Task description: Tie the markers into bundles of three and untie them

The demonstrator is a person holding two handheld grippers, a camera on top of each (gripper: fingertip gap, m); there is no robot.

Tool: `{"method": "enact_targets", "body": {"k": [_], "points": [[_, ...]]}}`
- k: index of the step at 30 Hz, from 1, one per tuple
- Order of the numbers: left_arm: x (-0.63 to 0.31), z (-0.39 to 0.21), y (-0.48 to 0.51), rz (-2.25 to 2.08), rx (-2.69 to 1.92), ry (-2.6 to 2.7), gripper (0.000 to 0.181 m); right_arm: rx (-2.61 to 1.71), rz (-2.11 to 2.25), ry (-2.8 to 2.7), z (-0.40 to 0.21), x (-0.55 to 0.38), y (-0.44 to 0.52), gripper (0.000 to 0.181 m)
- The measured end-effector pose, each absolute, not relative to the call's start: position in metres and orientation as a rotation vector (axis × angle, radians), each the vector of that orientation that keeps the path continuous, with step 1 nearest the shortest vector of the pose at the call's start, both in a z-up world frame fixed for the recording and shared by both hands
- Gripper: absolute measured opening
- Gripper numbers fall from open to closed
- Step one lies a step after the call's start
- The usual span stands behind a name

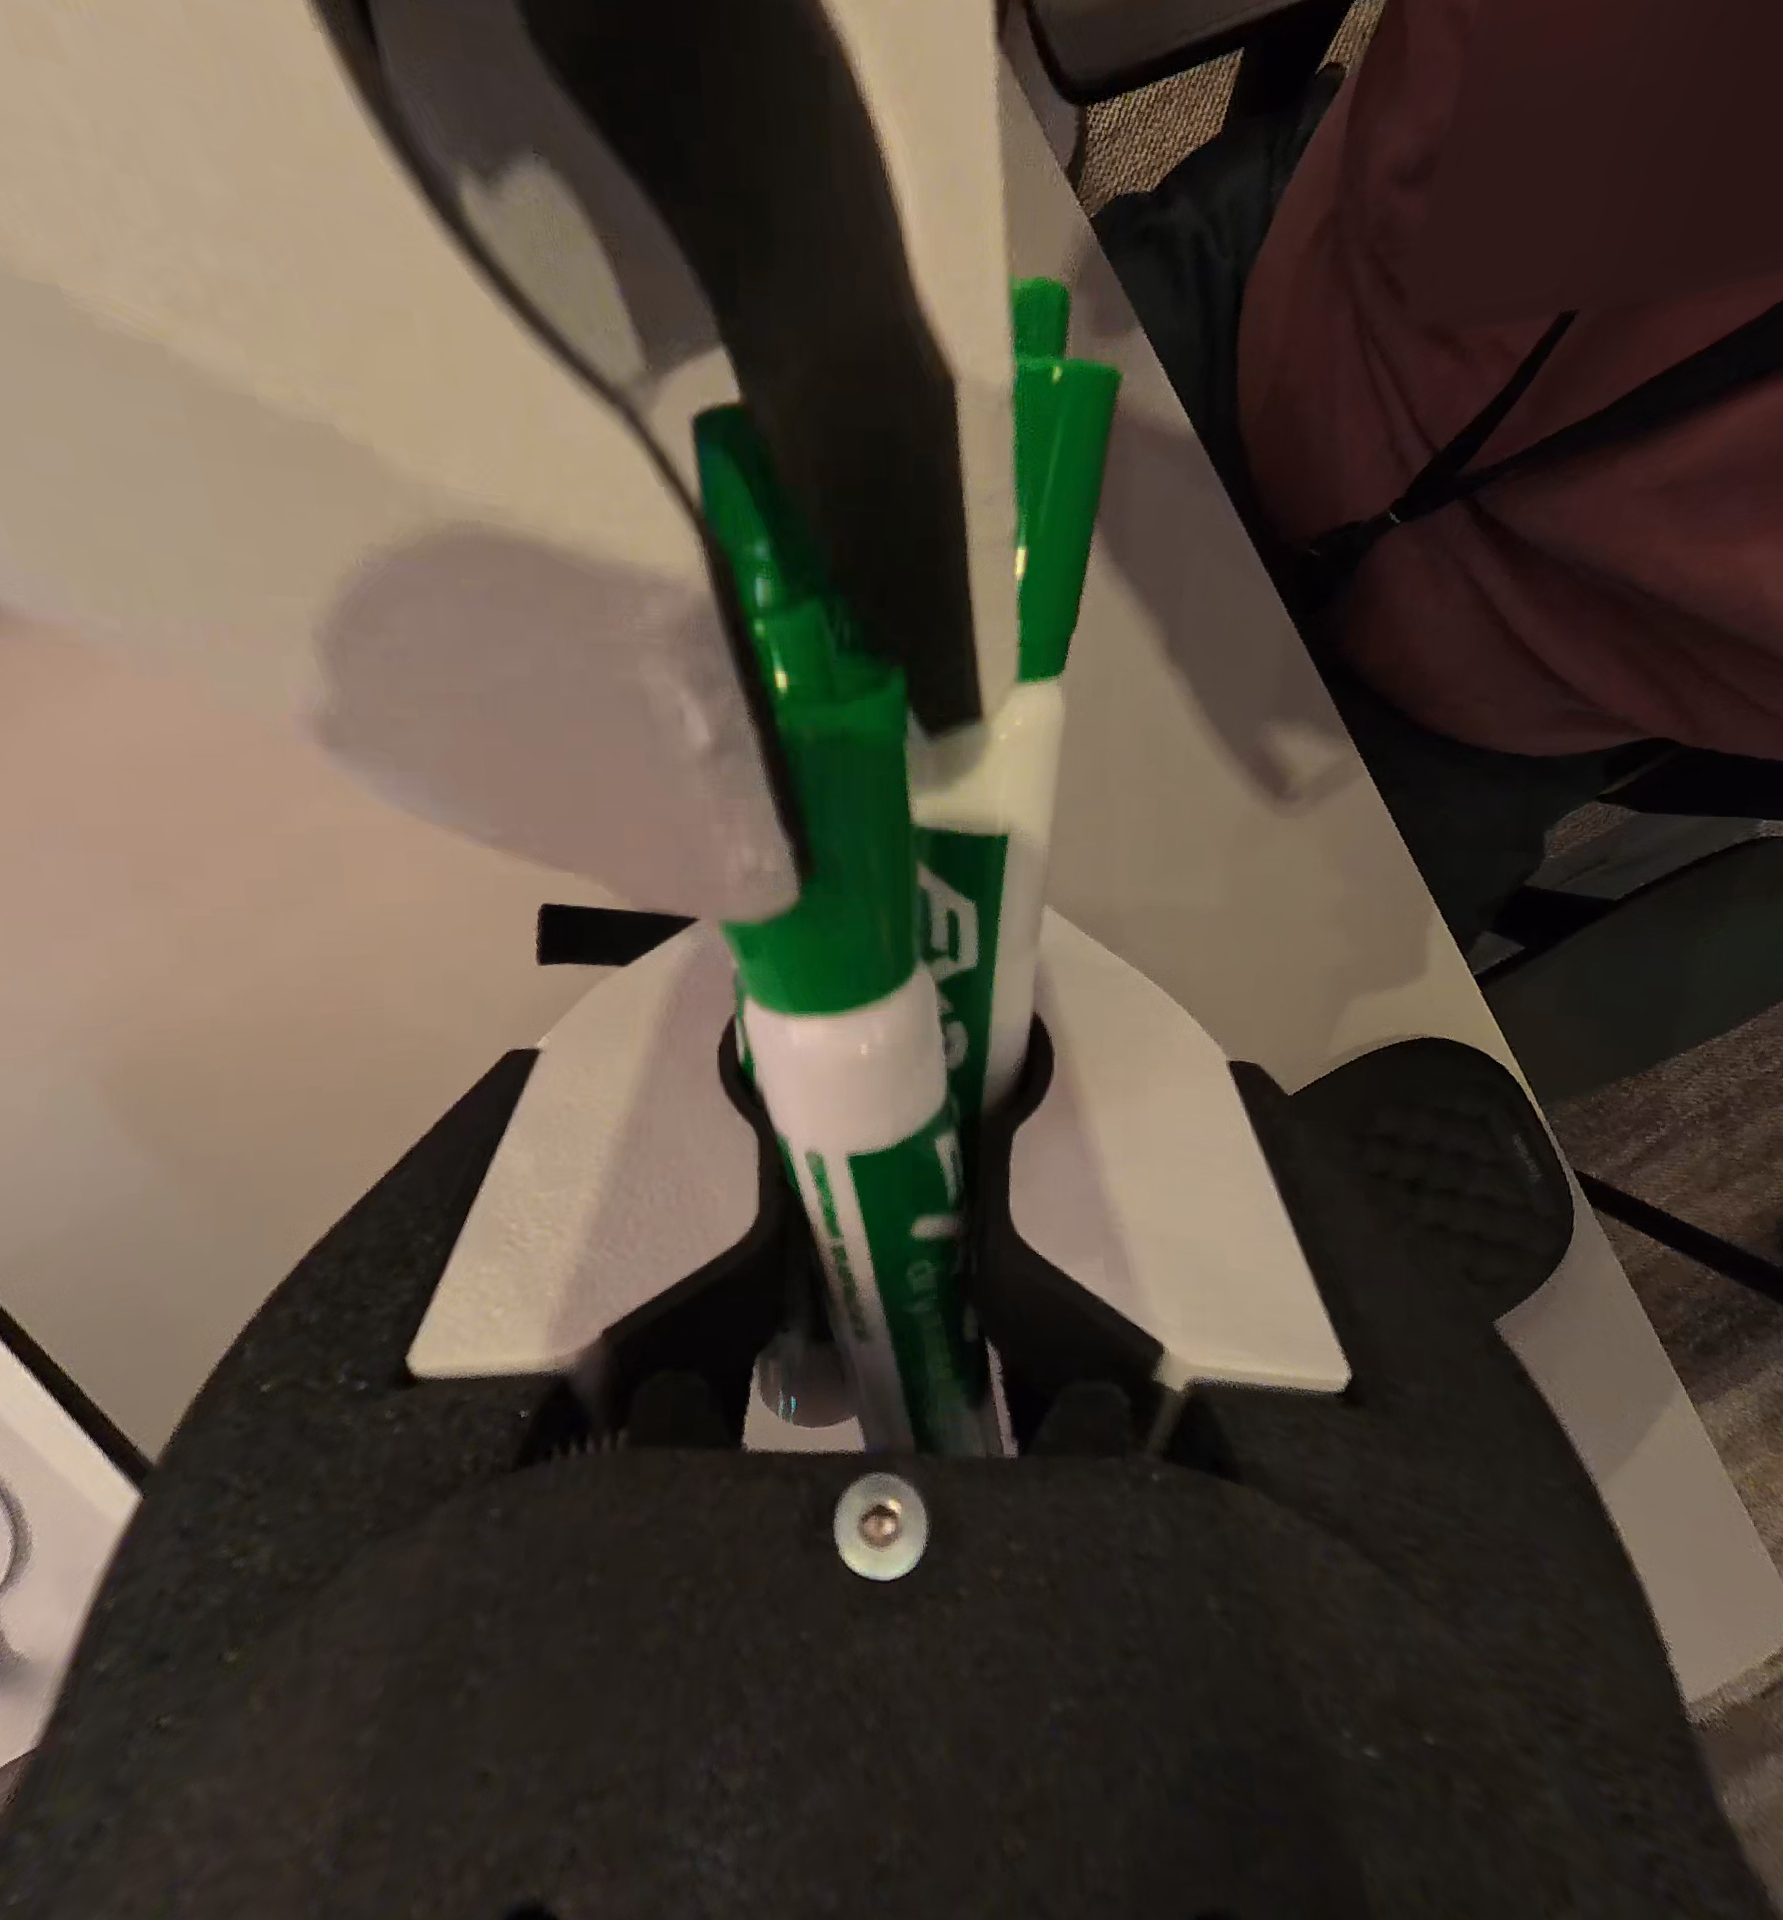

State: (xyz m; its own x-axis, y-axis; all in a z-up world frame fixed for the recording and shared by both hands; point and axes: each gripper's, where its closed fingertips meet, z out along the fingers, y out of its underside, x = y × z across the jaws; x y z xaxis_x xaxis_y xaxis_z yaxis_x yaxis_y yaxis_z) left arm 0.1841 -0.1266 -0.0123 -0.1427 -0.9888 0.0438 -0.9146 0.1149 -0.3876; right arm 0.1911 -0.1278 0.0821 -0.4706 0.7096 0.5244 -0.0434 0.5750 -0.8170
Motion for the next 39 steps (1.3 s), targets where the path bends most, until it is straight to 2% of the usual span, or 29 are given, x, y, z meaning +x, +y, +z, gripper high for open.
{"method": "enact_targets", "body": {"k": [9, 18, 29, 30, 39], "points": [[0.176, -0.014, -0.117, -0.491, -1.967, 2.086, 0.042, -0.528, 1.1, -1.778, 0.09, 0.192, -0.121, 0.015], [0.146, -0.017, -0.091, -0.193, -2.182, 2.034, 0.042, -0.83, 1.202, -1.702, 0.083, 0.177, -0.087, 0.032], [0.129, -0.026, -0.078, -0.085, -2.361, 1.992, 0.042, -1.158, 1.192, -1.696, 0.052, 0.151, -0.065, 0.024], [0.129, -0.027, -0.077, -0.078, -2.36, 1.989, 0.042, -1.164, 1.182, -1.699, 0.05, 0.151, -0.064, 0.02], [0.124, -0.024, -0.073, -0.076, -2.376, 1.94, 0.041, -1.194, 1.13, -1.724, 0.053, 0.165, -0.059, 0.019]]}}
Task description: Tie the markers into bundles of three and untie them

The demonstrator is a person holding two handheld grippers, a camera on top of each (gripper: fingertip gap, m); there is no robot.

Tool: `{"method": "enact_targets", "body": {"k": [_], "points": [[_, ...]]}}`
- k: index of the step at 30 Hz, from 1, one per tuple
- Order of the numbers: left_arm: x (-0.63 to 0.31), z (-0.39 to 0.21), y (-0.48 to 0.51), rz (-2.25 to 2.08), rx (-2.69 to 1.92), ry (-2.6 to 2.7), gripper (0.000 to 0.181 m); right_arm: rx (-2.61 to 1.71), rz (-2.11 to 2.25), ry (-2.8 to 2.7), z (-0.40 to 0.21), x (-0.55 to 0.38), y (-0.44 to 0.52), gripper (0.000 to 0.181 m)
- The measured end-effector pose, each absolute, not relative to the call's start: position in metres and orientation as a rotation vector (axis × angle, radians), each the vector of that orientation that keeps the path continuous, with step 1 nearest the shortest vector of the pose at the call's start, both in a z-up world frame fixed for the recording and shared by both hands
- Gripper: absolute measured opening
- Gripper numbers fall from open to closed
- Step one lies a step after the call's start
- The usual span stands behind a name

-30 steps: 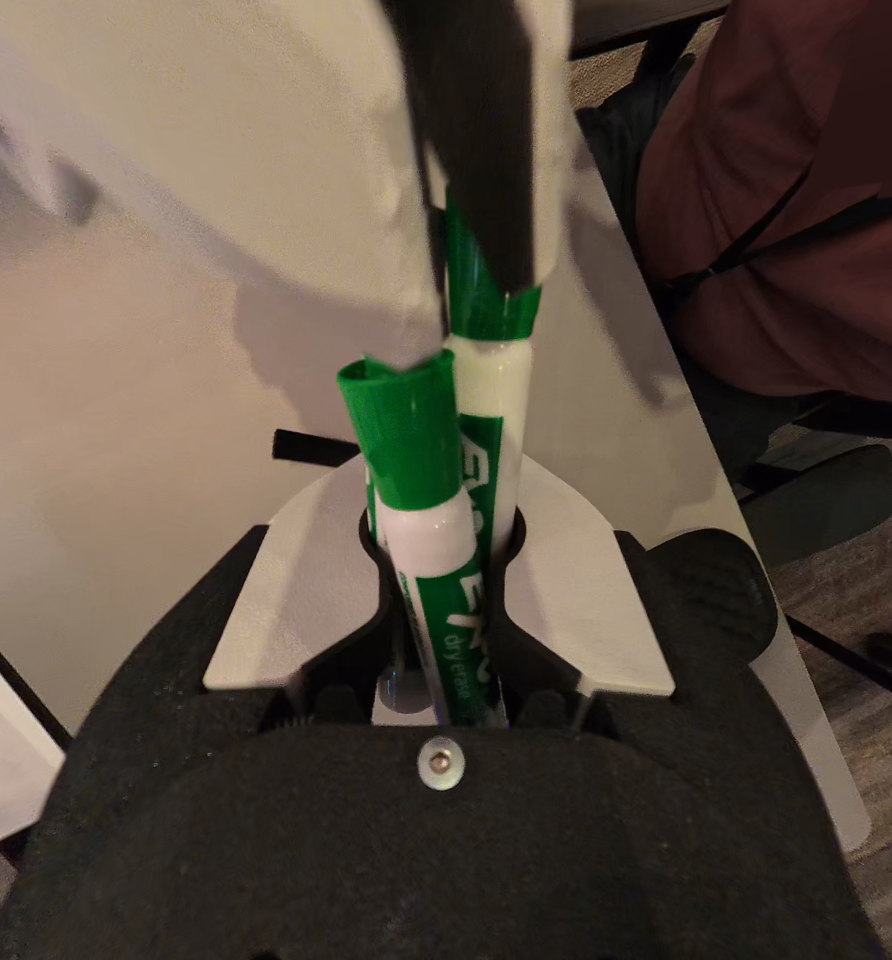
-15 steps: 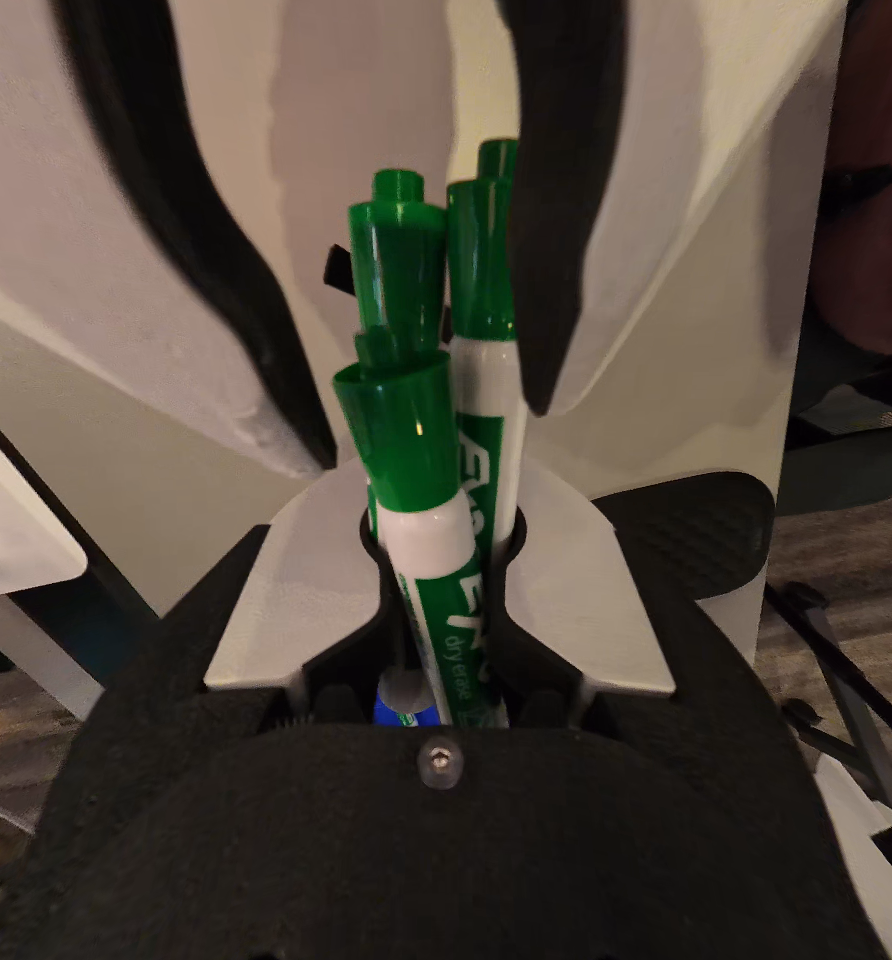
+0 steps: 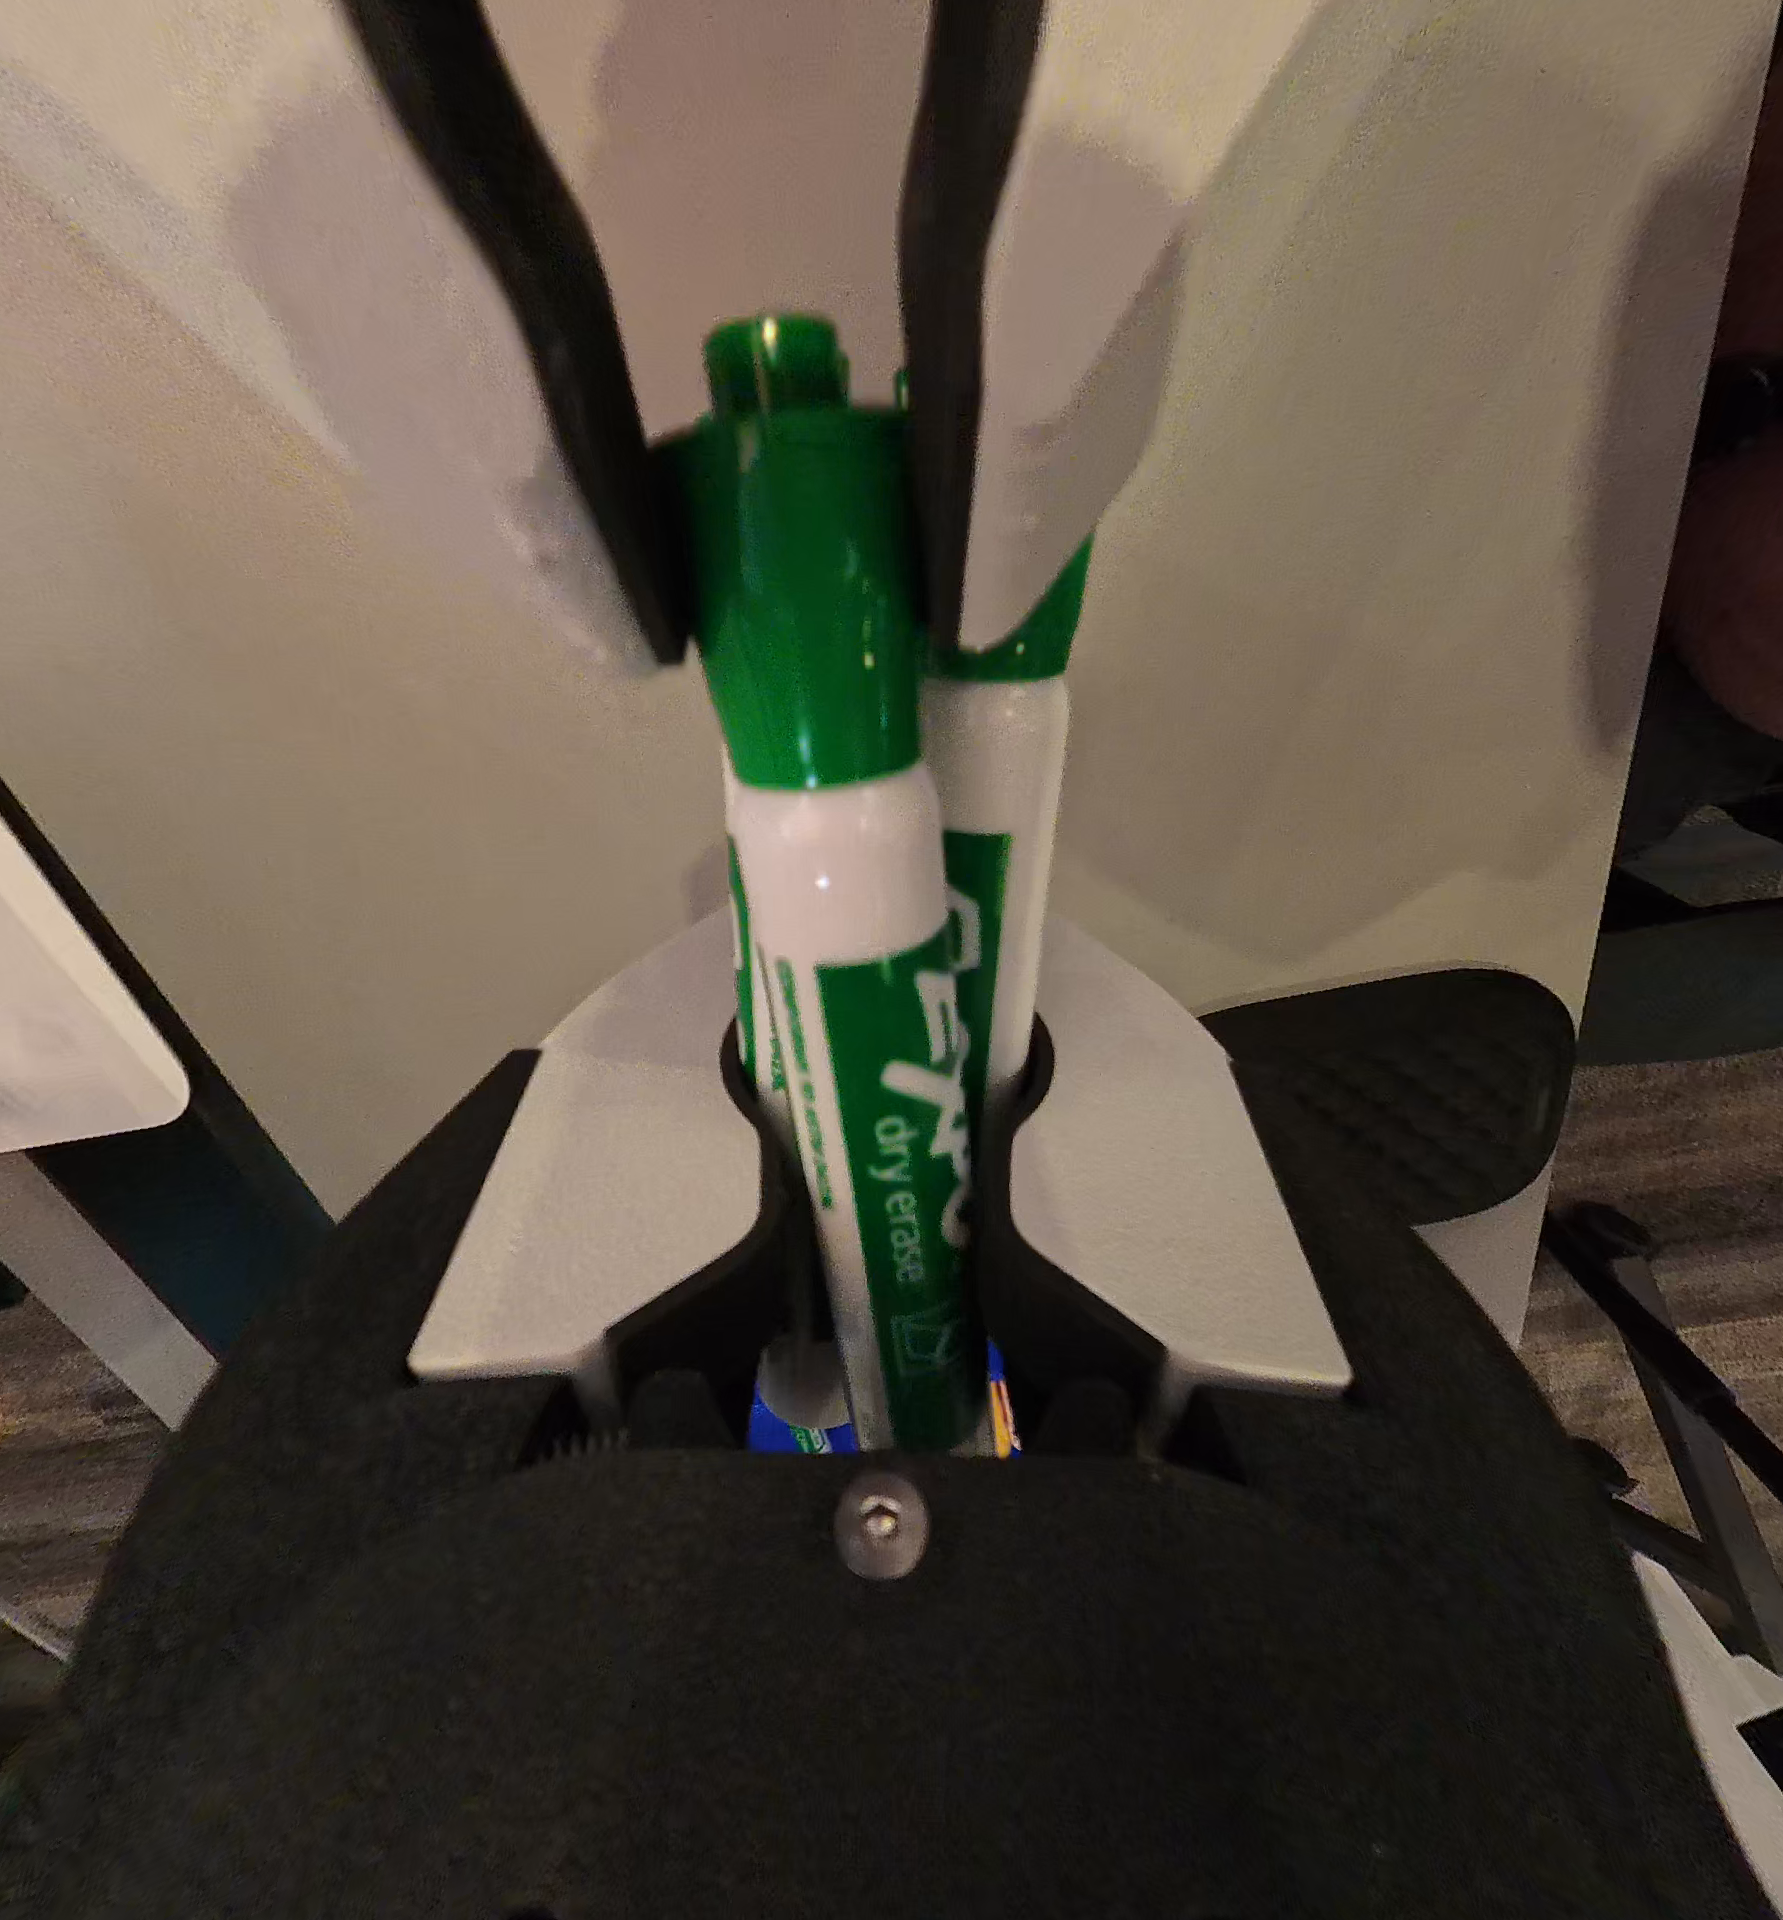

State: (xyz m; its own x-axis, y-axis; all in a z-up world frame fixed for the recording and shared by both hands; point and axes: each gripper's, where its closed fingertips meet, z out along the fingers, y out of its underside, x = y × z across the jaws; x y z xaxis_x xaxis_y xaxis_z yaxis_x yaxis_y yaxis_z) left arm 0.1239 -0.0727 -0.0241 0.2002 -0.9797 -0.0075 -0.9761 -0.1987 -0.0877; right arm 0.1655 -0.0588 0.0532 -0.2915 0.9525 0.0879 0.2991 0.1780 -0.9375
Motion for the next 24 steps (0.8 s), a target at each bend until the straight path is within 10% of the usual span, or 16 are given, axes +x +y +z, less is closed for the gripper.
{"method": "enact_targets", "body": {"k": [16, 24], "points": [[0.102, -0.036, -0.059, 0.033, -2.432, 1.835, 0.042, -1.11, 1.119, -1.716, 0.062, 0.191, -0.048, 0.038], [0.084, -0.072, -0.039, 0.041, -2.406, 1.693, 0.042, -1.065, 1.081, -1.876, -0.031, 0.206, -0.04, 0.032]]}}
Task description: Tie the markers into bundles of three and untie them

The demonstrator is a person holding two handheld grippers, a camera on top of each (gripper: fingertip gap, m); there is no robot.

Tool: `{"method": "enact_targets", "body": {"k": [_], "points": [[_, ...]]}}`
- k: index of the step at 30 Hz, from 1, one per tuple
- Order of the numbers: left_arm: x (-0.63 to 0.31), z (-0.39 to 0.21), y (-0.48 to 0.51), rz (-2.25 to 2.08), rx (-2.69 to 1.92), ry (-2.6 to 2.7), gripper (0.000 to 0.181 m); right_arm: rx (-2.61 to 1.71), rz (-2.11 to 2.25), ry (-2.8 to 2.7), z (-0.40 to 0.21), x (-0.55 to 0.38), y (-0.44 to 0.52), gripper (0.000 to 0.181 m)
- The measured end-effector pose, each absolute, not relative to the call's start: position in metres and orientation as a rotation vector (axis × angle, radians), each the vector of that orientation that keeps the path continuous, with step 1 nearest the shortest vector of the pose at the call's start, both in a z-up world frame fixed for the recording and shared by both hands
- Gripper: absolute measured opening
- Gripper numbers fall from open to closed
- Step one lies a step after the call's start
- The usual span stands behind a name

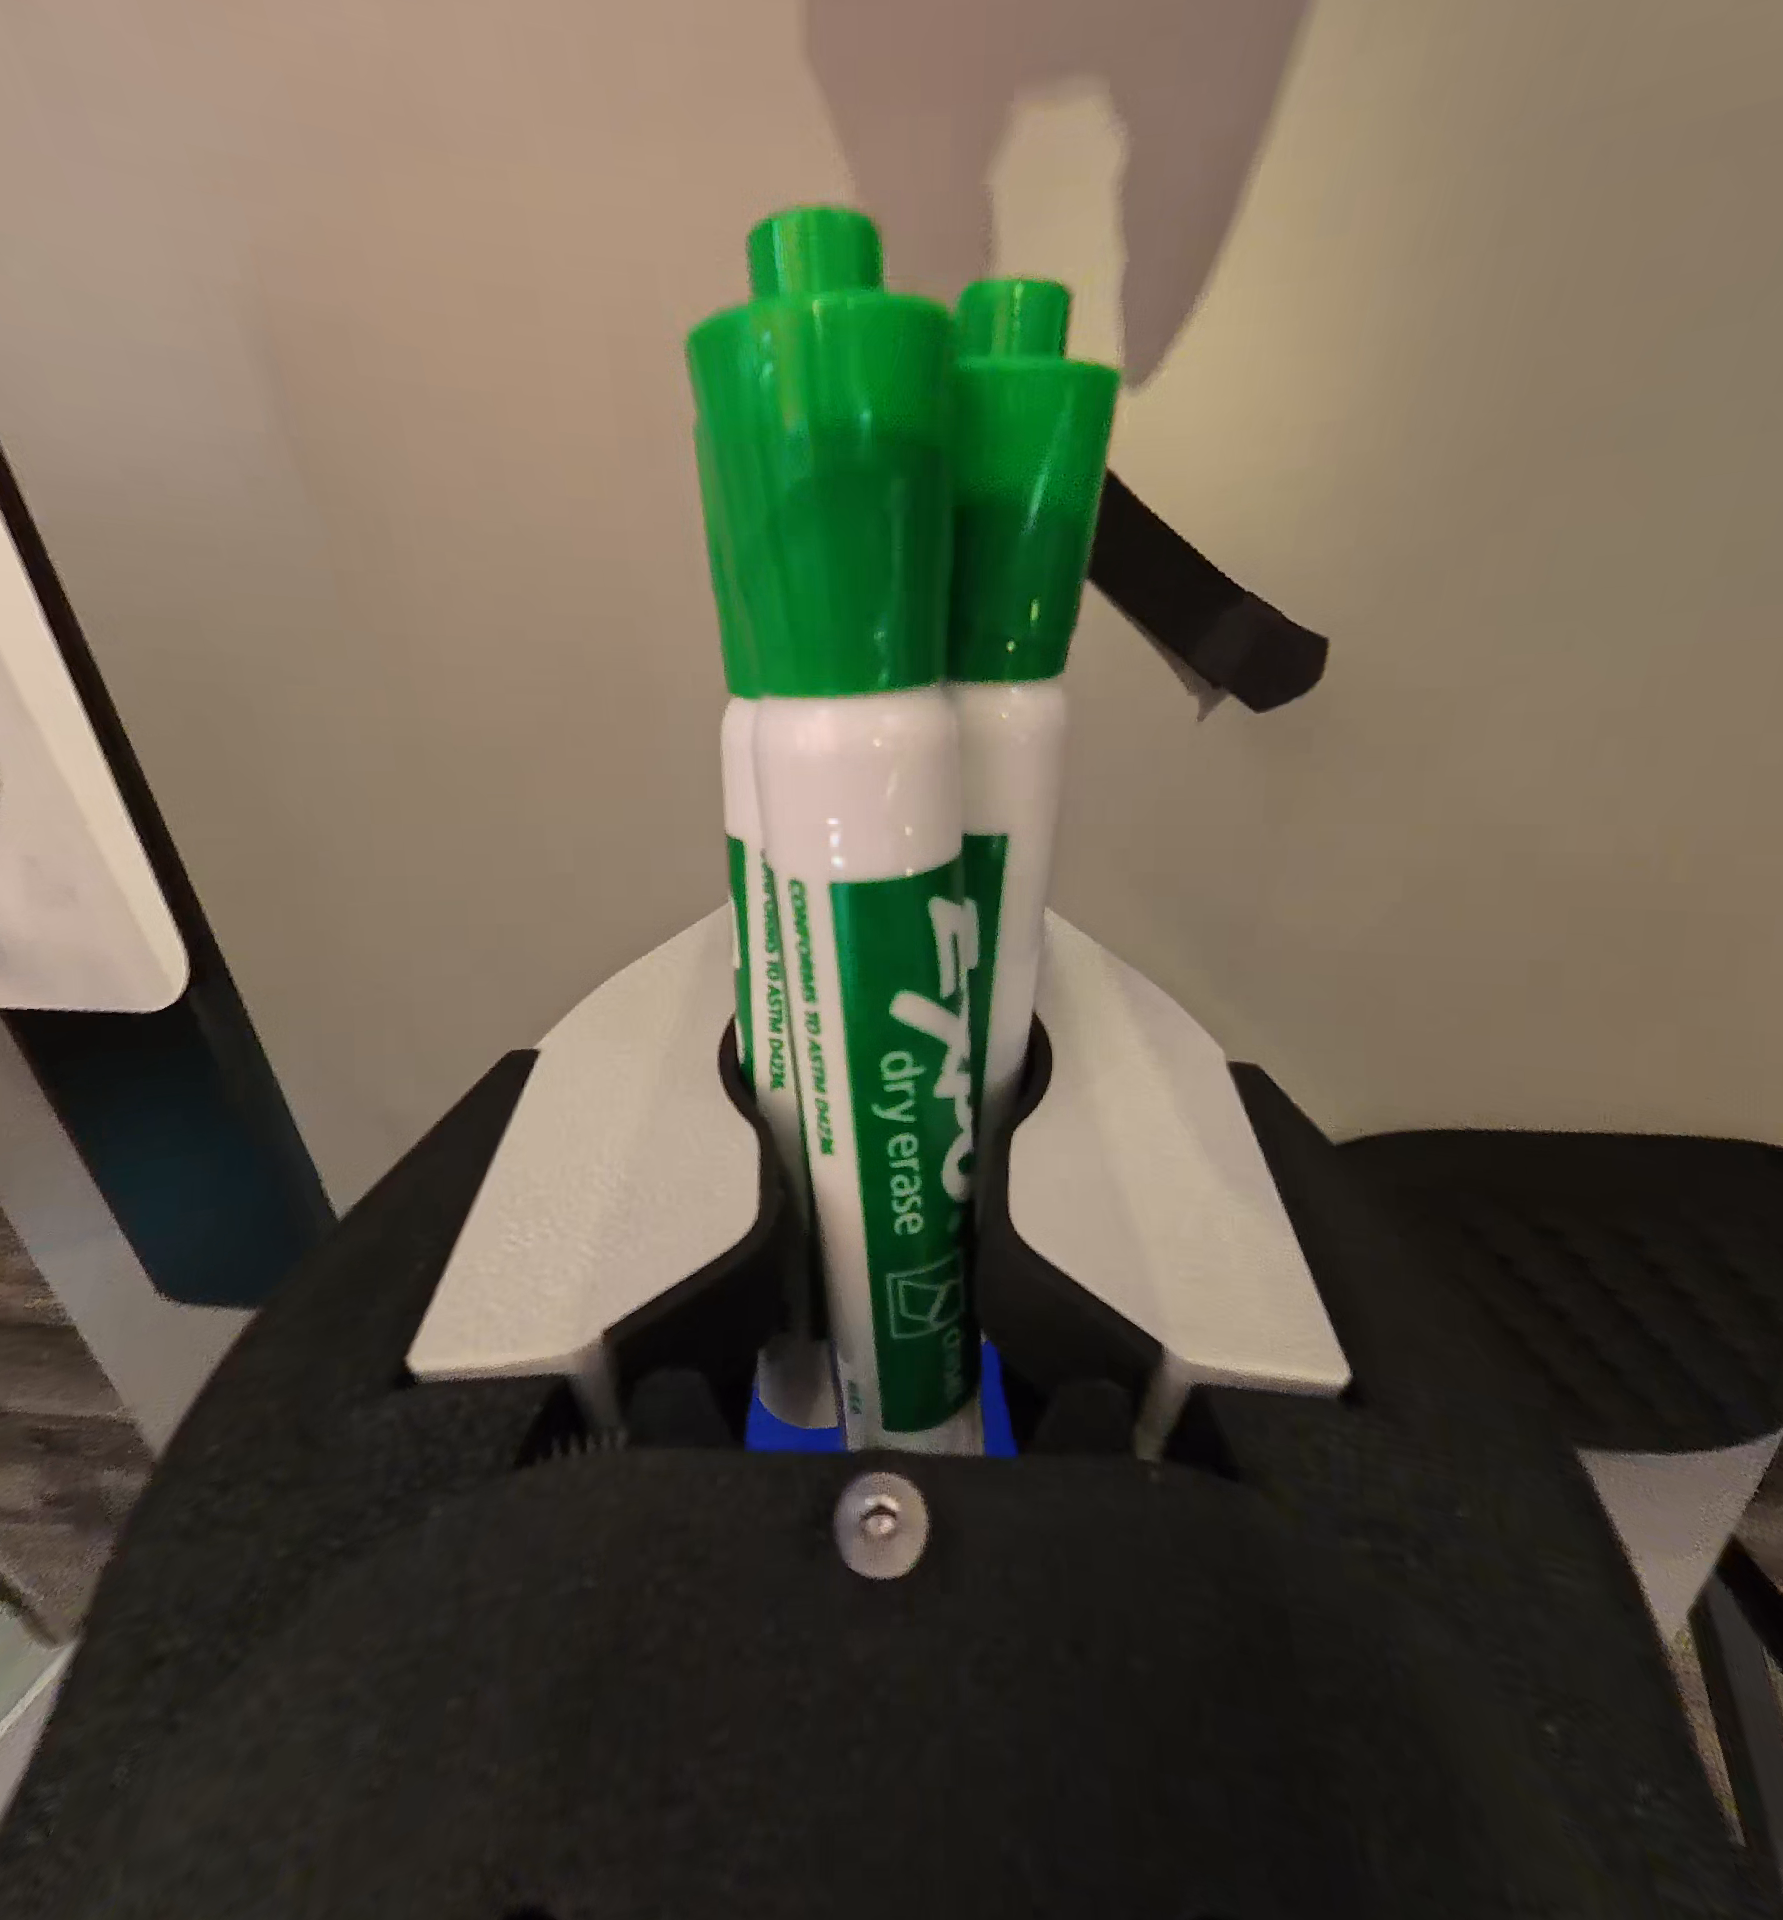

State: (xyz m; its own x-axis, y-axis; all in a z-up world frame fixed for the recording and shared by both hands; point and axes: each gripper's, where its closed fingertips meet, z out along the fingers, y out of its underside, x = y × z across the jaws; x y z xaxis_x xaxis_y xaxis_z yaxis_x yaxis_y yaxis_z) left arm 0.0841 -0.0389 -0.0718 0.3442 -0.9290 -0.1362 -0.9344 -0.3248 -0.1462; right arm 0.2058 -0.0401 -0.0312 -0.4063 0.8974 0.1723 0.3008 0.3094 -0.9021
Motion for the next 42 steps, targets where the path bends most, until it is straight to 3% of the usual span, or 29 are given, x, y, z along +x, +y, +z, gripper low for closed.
{"method": "enact_targets", "body": {"k": [9, 20, 26, 34, 39, 42], "points": [[0.07, -0.104, -0.019, 0.088, -2.405, 1.621, 0.042, -1.593, 1.138, -1.652, -0.114, 0.185, -0.004, 0.03], [0.044, -0.147, -0.012, 0.217, -2.53, 1.625, 0.042, -1.888, 1.185, -1.474, -0.149, 0.165, -0.015, 0.03], [0.042, -0.143, -0.012, 0.134, -2.488, 1.585, 0.042, -1.849, 1.065, -1.642, -0.162, 0.166, -0.023, 0.036], [0.046, -0.142, -0.012, 0.105, -2.461, 1.597, 0.042, -1.117, 0.905, -1.822, -0.109, 0.165, -0.107, 0.037], [0.048, -0.143, -0.013, 0.11, -2.461, 1.604, 0.042, -1.172, 0.715, -1.836, -0.142, 0.14, -0.114, 0.037], [0.049, -0.143, -0.013, 0.108, -2.456, 1.611, 0.042, -1.257, 0.704, -1.806, -0.151, 0.134, -0.108, 0.02]]}}
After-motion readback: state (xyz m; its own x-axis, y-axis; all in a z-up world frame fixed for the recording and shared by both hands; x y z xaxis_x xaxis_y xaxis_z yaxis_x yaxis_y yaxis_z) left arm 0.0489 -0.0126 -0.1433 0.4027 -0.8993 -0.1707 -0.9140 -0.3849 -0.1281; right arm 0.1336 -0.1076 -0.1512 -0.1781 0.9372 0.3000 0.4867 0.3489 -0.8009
